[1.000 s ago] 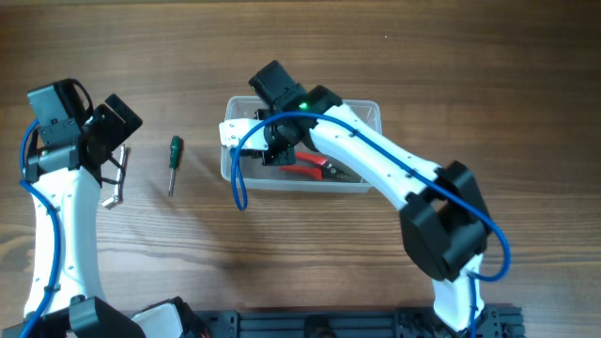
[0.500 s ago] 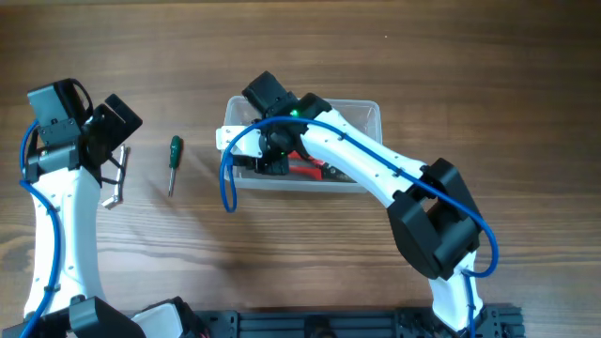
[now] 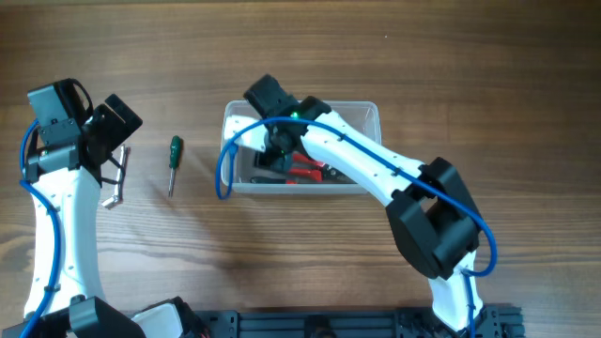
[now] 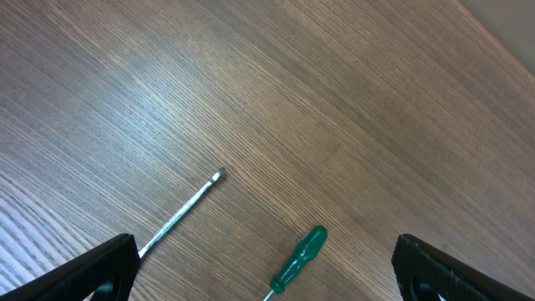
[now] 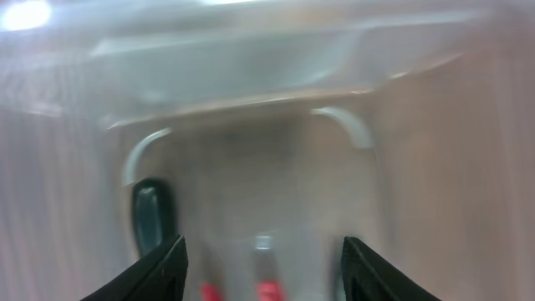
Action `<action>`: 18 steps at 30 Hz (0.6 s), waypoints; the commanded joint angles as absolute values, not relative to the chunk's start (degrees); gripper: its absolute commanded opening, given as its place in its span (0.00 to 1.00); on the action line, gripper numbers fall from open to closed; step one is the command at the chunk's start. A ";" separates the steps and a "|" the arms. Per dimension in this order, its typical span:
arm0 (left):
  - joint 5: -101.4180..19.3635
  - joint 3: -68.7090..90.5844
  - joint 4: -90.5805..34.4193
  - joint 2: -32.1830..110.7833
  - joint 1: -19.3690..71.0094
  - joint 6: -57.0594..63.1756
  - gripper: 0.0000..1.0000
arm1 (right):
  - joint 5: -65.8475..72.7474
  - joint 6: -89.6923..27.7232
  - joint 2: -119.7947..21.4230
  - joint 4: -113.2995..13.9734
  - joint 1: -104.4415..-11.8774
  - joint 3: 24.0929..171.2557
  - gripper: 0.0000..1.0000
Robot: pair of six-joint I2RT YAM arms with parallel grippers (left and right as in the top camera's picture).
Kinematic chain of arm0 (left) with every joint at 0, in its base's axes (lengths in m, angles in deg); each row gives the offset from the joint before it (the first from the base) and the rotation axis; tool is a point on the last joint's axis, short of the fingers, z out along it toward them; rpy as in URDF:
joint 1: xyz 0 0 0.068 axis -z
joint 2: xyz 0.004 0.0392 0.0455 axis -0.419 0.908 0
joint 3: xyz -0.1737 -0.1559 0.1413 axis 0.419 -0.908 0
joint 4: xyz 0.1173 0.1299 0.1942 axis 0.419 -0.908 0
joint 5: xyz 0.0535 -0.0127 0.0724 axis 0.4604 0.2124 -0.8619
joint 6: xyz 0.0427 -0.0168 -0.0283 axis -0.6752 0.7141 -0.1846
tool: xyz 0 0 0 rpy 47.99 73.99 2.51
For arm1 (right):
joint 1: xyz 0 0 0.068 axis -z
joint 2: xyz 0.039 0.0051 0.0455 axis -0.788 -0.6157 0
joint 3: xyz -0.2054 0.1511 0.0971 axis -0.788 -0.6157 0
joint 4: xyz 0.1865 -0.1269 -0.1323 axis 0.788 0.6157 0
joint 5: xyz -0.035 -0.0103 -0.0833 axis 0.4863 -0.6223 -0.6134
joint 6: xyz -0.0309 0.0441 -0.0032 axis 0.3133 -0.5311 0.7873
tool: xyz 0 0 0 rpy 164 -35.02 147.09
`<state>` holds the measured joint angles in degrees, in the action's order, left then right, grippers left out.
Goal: Pack container
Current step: 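Lower the red screwdriver into the container and release it, then move the left gripper down onto the green-handled screwdriver and grasp it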
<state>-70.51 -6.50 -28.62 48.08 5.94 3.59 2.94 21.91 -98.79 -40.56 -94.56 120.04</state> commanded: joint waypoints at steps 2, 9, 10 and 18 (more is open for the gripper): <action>-71.08 -5.21 -28.44 48.08 5.64 3.11 1.00 | -13.00 11.66 -90.20 -40.82 -90.98 127.06 0.66; -71.08 -5.21 -28.38 48.08 5.64 3.11 1.00 | -5.48 -7.25 -75.97 -36.95 -66.89 127.85 0.84; -71.06 -5.21 -27.94 48.08 5.64 3.31 1.00 | -1.37 -8.58 -75.88 -35.34 -62.30 127.83 0.84; -54.56 -5.46 -31.59 48.40 5.88 3.99 1.00 | 6.00 -19.27 -77.55 -30.96 -40.25 119.45 1.00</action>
<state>-66.80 -6.29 -30.47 48.08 5.94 3.62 2.78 -12.97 -76.23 -31.69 -43.18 122.12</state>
